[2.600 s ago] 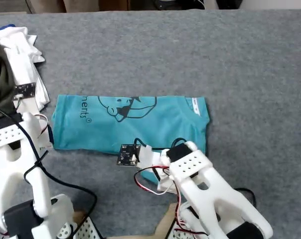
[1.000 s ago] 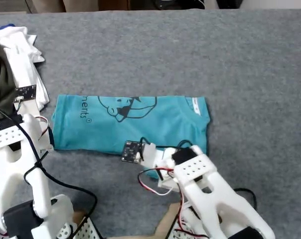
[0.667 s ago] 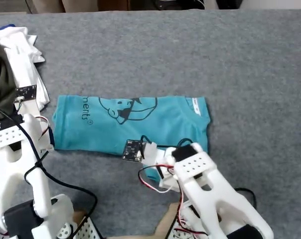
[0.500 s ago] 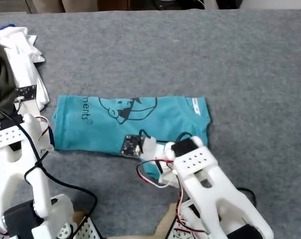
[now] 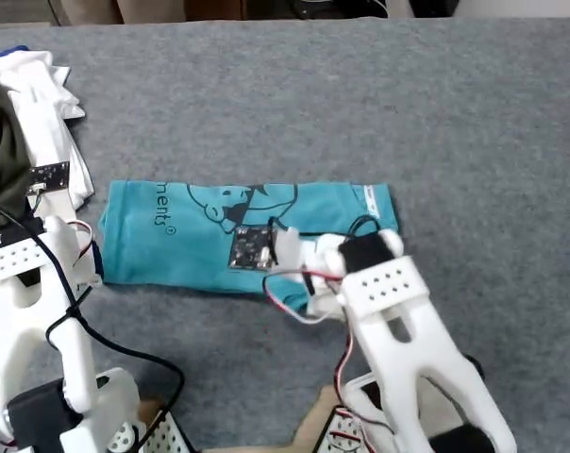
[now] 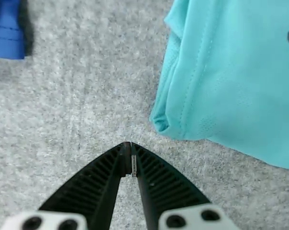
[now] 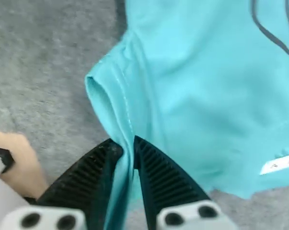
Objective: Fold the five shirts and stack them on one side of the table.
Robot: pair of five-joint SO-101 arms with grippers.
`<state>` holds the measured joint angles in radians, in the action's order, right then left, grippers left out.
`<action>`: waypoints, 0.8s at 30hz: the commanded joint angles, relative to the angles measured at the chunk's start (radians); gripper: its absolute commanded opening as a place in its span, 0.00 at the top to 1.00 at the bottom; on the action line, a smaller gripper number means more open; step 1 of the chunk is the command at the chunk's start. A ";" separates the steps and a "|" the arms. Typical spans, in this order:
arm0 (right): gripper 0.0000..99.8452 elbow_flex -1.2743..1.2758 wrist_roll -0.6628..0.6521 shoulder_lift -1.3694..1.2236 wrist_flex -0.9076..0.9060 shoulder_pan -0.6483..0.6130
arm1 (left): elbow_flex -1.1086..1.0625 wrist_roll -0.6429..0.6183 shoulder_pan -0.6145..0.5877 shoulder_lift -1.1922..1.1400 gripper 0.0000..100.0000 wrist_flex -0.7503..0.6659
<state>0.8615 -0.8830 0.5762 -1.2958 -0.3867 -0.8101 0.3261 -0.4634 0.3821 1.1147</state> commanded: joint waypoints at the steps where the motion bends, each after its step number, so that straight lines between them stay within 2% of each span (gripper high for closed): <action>1: 0.99 -0.096 -0.044 -0.081 0.029 0.059 | 0.000 -0.002 -0.006 0.030 0.98 0.000; 6: 0.99 -0.202 -0.066 -0.260 0.101 0.074 | 0.000 -0.002 -0.005 0.030 0.98 0.000; 13: 0.99 -0.381 -0.068 -0.470 0.100 0.070 | 0.000 -0.002 -0.009 0.030 0.98 0.000; 21: 0.99 -0.467 -0.098 -0.544 0.104 0.068 | 0.000 0.002 -0.006 0.030 0.98 0.000; 24: 0.96 -0.473 -0.117 -0.542 0.120 0.068 | 0.000 0.002 -0.005 0.030 0.98 -0.002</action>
<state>0.4427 -0.9797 0.0330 -1.1991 -0.3253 -0.8101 0.3261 -0.4634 0.3821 1.1147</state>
